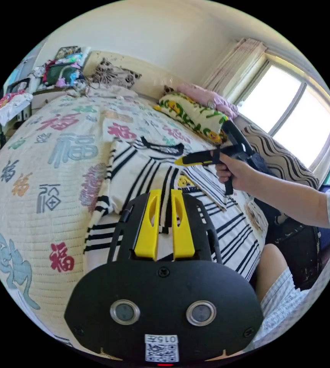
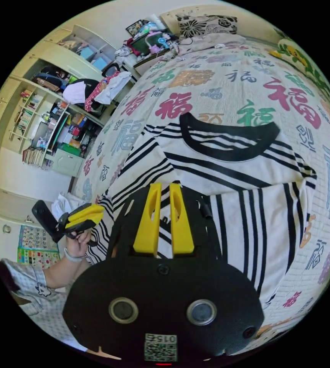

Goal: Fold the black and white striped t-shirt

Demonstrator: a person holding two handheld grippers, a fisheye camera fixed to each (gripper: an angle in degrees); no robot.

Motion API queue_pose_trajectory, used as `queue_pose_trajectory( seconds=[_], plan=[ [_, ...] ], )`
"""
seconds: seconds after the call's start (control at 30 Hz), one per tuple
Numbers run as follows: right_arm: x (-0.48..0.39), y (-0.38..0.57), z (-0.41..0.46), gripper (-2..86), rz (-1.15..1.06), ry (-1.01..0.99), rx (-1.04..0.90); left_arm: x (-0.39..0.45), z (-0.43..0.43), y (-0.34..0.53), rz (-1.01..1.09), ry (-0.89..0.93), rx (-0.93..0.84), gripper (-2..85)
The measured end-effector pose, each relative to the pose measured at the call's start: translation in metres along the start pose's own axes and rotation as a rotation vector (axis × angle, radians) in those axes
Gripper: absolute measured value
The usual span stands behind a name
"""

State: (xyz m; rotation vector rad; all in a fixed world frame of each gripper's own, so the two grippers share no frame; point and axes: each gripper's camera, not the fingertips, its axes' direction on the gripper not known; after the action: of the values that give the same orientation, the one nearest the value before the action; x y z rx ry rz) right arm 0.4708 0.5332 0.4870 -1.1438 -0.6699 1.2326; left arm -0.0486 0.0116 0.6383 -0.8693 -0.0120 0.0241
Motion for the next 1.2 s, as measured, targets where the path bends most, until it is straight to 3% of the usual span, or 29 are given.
queue_pose_trajectory(
  seconds=[0.13,0.3,0.37,0.5,0.63,0.73,0.93,1.07,1.2],
  plan=[
    [0.008,0.003,0.016,1.0,0.03,0.095,-0.108,0.013,0.01,0.004,0.042,-0.083,-0.163,5.5],
    [0.039,0.023,-0.021,-0.6,0.04,-0.038,-0.033,0.02,-0.017,-0.016,0.113,-0.076,-0.229,5.4],
    [0.052,0.03,-0.045,-0.2,0.032,-0.022,0.028,0.018,-0.036,-0.039,0.146,-0.095,-0.168,5.9],
    [0.078,0.039,-0.093,6.8,-0.036,0.22,0.08,-0.001,-0.057,-0.138,0.213,-0.155,-0.051,8.3],
    [0.1,0.034,-0.111,11.8,-0.022,0.255,0.069,-0.025,-0.015,-0.246,0.182,-0.121,-0.218,9.9],
    [0.115,0.03,-0.109,12.2,-0.009,0.27,0.024,-0.023,0.029,-0.29,0.221,-0.227,-0.333,10.8],
    [0.149,0.041,-0.085,12.3,0.102,0.224,-0.107,-0.042,0.078,-0.3,0.138,-0.389,-0.45,10.0],
    [0.148,0.064,-0.084,3.9,0.018,0.294,-0.134,-0.045,0.069,-0.297,0.15,-0.333,-0.452,5.6],
    [0.138,0.093,-0.097,0.9,-0.071,0.249,-0.173,-0.035,0.02,-0.287,0.176,-0.256,-0.295,0.7]
  ],
)
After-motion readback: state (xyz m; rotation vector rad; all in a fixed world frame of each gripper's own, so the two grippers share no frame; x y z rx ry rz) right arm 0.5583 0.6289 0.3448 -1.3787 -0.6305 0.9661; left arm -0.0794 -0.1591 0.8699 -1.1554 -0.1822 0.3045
